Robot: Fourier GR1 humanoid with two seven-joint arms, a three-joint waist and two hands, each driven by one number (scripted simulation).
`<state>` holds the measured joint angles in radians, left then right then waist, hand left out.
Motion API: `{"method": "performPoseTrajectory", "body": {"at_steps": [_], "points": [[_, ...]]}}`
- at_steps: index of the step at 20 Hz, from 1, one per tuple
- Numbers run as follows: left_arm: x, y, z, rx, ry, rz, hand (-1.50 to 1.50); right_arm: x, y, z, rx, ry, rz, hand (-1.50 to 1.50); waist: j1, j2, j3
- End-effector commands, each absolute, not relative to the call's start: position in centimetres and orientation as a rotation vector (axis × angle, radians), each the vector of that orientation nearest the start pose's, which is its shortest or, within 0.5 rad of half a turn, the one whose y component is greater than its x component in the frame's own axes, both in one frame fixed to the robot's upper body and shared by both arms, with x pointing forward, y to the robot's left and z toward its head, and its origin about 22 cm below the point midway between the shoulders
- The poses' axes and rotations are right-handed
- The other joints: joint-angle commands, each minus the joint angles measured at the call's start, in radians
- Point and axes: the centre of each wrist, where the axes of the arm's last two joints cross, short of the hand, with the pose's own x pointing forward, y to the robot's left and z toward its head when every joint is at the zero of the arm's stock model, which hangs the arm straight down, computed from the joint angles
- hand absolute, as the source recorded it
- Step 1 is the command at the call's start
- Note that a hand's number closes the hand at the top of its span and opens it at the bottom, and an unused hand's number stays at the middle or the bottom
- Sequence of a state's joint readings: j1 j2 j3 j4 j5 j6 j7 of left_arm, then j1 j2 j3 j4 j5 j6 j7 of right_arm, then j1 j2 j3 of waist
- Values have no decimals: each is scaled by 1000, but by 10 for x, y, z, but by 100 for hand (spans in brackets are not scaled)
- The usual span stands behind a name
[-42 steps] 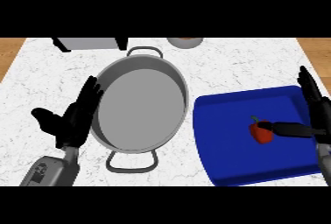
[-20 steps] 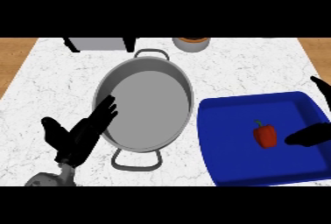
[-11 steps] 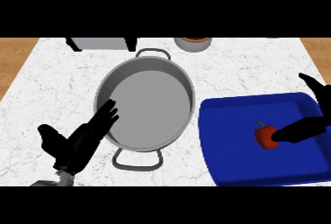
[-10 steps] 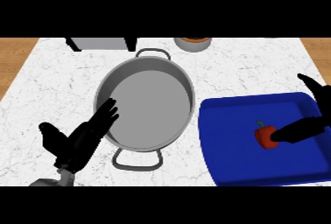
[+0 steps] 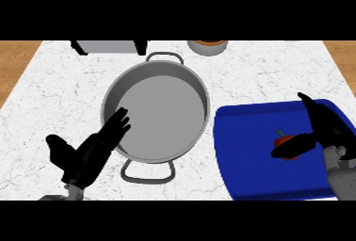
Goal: Pick the bell pepper from the tray and place it in the pot
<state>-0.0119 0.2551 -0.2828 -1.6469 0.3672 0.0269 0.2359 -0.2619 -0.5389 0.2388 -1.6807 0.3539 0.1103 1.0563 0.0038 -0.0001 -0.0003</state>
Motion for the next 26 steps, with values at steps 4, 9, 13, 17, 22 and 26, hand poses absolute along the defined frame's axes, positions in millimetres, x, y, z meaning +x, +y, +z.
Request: {"method": "performPoseTrajectory", "body": {"at_steps": [4, 9, 13, 17, 22, 26], "points": [[226, 215, 29, -249, -1334, -145, 0, 280, -276, 93, -943, -602, 626, -150, 0, -1, 0], [243, 213, 19, -273, -1324, -158, 0, 286, -256, 73, -931, -591, 629, -150, -2, 0, 0], [248, 222, 16, -272, -1327, -143, 0, 276, -265, 74, -929, -573, 633, -150, -4, 0, 0], [251, 228, 10, -275, -1323, -140, 0, 292, -270, 68, -914, -566, 624, -150, -3, 1, 0], [237, 202, 18, -270, -1320, -149, 0, 285, -280, 35, -915, -559, 624, -150, -2, 1, 0], [227, 219, 2, -268, -1318, -140, 0, 277, -279, 67, -916, -551, 641, -150, -5, -1, 0]]}}
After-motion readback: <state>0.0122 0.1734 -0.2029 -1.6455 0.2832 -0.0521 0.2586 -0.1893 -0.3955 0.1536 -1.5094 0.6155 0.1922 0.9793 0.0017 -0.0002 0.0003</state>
